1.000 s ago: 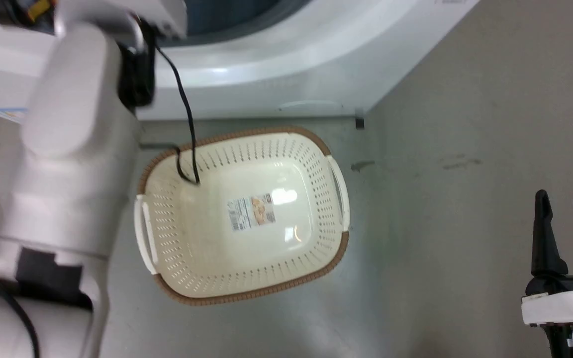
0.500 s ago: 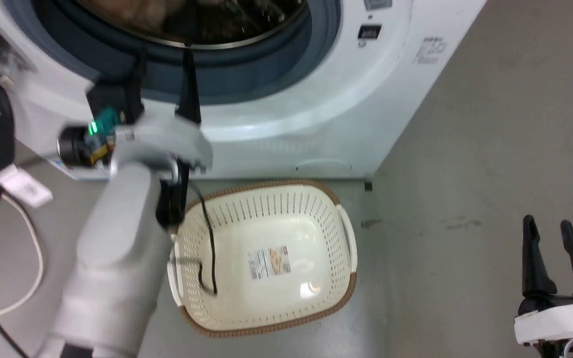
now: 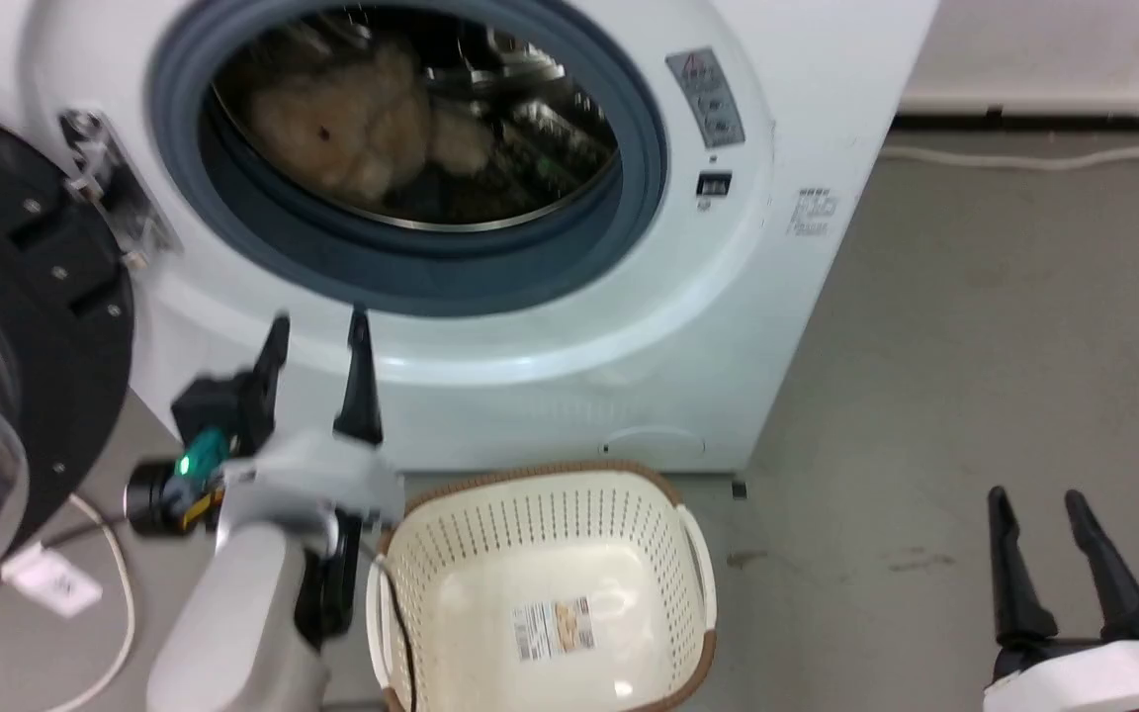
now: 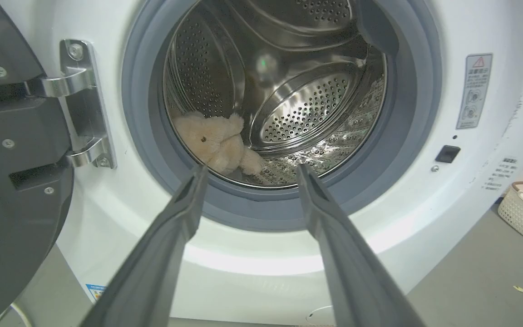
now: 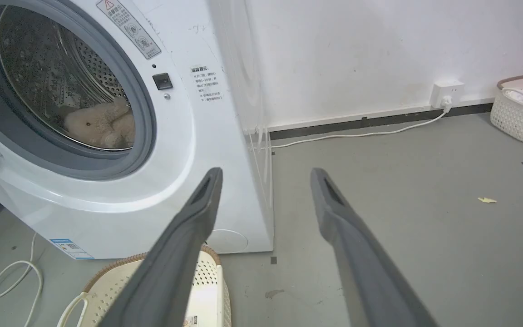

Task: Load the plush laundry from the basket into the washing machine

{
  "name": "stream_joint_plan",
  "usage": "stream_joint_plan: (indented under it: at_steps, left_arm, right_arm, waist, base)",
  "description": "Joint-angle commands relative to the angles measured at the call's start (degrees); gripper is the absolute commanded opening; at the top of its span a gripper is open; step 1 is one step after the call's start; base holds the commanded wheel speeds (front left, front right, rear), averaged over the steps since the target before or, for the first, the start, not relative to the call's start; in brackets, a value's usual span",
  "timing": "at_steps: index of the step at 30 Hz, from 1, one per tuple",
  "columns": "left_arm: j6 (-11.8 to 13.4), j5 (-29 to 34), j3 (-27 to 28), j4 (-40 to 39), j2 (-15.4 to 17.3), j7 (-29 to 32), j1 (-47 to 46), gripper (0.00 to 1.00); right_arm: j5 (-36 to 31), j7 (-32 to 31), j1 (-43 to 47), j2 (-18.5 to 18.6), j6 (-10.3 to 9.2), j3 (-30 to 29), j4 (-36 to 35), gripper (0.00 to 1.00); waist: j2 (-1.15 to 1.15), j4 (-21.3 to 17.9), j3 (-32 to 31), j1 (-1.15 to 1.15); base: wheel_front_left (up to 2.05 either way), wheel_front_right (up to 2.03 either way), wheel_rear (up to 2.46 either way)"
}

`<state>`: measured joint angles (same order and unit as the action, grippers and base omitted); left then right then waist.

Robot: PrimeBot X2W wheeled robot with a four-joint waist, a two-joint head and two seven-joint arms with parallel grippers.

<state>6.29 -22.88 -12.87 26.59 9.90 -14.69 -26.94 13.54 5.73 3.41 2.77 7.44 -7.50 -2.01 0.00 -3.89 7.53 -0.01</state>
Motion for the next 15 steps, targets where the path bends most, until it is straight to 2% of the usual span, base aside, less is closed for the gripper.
stream_joint_plan:
  at_steps: [1,9,15]
  left_arm:
    - [-0.2,-0.5,0.4,-1.0,0.4,-0.3,2.6,1.00]
    - [0.2,-1.7,0.3,-6.9,1.4,0.8,11.8,1.00]
    - [0.2,-2.3,0.1,-11.5,2.5,2.0,16.5,1.00]
  right_arm:
    - [-1.0,0.5,1.1,0.1,0.05,0.4,-0.1,1.00]
    - [-4.3,0.6,3.5,0.1,0.05,1.9,-0.6,1.00]
    - [-5.1,0.4,4.0,0.1,0.05,3.3,-0.9,1.00]
  waist:
    - [0.00,0.1,-2.7,0.01]
    - [0.00,0.6,-7.9,0.01]
    - [0.00,1.0,-9.3,0.01]
  base:
    - [0.00,0.00,0.00]
    - [0.00,0.00,0.00]
    - [0.00,0.00,0.00]
